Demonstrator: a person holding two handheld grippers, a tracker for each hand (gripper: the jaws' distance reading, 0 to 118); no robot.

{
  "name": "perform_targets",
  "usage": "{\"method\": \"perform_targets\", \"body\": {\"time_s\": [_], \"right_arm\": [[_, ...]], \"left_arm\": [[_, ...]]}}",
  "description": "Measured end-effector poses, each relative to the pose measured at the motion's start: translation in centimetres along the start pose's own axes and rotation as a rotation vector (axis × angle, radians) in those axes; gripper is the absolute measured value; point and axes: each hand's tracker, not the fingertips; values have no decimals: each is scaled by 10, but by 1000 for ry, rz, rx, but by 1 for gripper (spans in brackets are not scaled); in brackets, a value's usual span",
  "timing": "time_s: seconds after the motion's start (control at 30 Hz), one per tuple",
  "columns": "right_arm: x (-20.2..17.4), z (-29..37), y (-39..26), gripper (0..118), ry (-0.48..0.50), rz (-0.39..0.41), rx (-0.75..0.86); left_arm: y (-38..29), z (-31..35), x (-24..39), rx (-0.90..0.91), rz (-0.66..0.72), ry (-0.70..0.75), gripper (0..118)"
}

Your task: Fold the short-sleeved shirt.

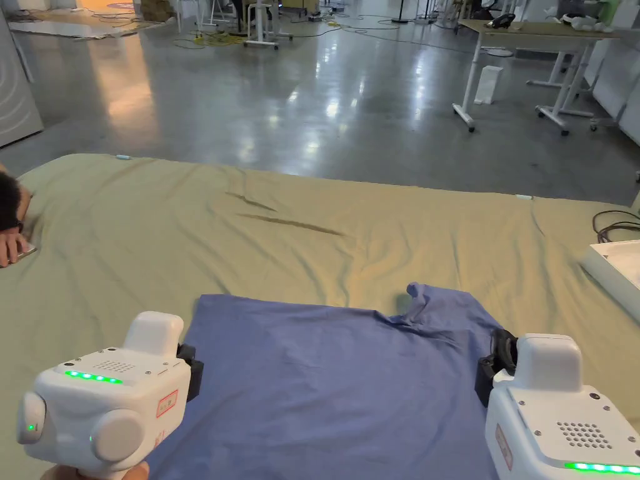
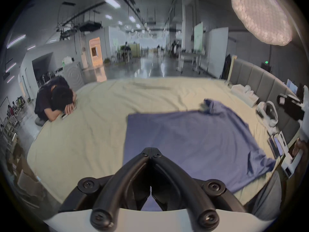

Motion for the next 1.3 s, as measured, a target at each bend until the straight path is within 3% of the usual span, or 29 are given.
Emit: {"method": "perform_targets", "body": {"time_s": [0.23,0.27,0.4,0.6,0.97,1.03,1.13,1.2,1.3], "right_arm": [[0,-6,-14,0,9,-3,-65],[0,-6,-16,0,10,-4,-74],[-2,-9,-23,0,16,-4,-104],[-3,-10,-33,0,19,-1,-144],[4,-9,-44,0,11,-8,-191],[4,-9,-45,0,11,-8,-196],[7,-8,-48,0,7,-8,-199],[11,-7,-49,0,4,-14,-205],[20,-3,-50,0,0,-23,-218]], "left_arm": [[-40,-38,-60,-306,82,83,6],[-46,-47,-66,-355,104,76,11],[-70,-69,-81,-471,152,79,56],[-101,-82,-89,-592,218,81,62],[-116,-66,-73,-564,180,117,62],[-117,-65,-66,-551,145,124,55],[-117,-66,-50,-539,94,101,25],[-116,-68,-41,-547,-6,125,15],[-116,-64,-48,-520,29,101,8]]}}
